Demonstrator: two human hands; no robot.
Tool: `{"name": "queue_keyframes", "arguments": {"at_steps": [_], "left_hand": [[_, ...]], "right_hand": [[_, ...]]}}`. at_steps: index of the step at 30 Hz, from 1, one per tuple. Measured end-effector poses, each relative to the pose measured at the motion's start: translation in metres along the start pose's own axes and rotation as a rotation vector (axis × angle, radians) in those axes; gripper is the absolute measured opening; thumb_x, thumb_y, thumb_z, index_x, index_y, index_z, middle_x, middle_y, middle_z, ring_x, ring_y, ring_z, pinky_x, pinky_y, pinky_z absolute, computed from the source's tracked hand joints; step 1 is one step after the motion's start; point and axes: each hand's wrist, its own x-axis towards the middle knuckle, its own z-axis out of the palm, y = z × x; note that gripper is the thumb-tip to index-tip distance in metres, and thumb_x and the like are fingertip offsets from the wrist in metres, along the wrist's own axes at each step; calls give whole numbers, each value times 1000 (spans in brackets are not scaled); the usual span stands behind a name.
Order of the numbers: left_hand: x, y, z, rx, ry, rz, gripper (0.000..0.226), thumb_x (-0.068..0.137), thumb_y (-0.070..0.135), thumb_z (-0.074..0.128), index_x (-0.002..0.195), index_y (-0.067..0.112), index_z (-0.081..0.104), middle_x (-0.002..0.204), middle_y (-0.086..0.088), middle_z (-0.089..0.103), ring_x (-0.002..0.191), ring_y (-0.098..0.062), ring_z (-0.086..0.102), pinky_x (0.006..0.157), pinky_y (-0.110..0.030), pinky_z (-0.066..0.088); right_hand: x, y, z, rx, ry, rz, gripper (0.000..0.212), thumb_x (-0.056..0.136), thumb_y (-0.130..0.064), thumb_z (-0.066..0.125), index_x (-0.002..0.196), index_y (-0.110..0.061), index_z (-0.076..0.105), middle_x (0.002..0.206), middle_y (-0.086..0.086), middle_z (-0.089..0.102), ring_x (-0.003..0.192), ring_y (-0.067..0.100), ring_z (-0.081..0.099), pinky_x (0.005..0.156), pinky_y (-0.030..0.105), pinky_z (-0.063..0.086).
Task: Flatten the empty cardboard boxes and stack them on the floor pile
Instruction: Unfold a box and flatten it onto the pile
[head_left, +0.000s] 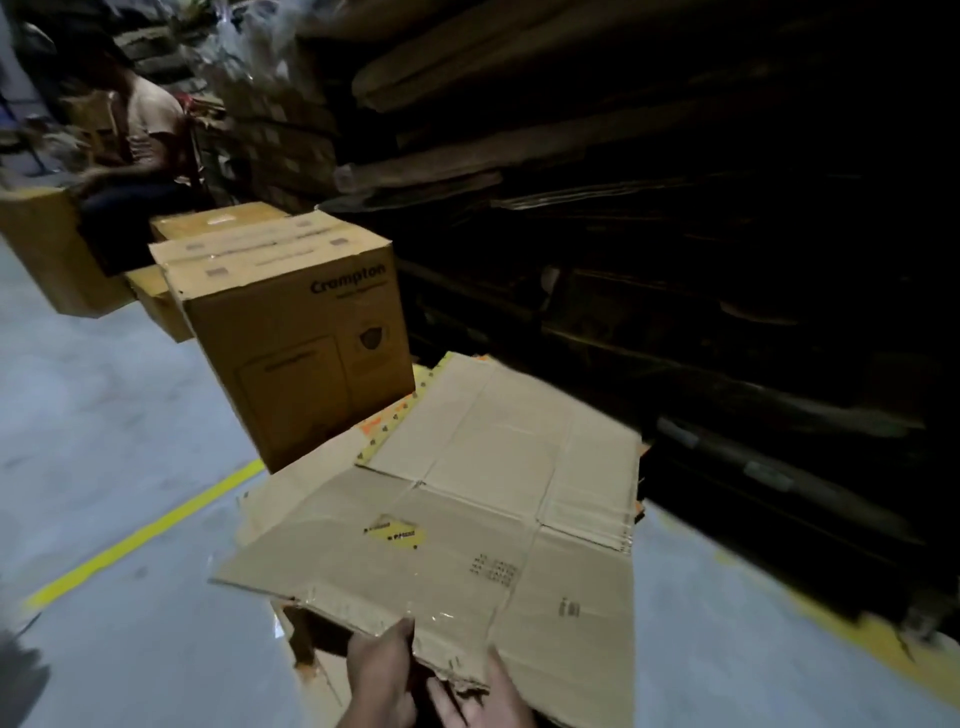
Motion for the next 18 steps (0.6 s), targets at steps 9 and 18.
{"name": "queue_keyframes", "arguments": {"at_steps": [9, 18], "left_hand": [[61, 44, -21, 87, 123, 226, 31, 92, 0, 64, 122, 1, 59, 107, -16, 68, 90, -32, 64, 85, -44, 53], [46, -27, -12, 231, 0, 55, 45, 77, 10, 80, 114, 1, 57, 101, -21, 71, 85, -35, 71, 81, -49, 60]], "right_hand": [[28, -16, -36, -151, 104, -79, 34, 92, -11, 68, 125, -5, 59, 102, 22, 69, 104, 43, 63, 44, 37, 58], [58, 13, 7, -873, 2, 40, 36, 106, -36, 45, 127, -7, 52, 87, 10, 68, 66, 17, 69, 55, 31, 58]]}}
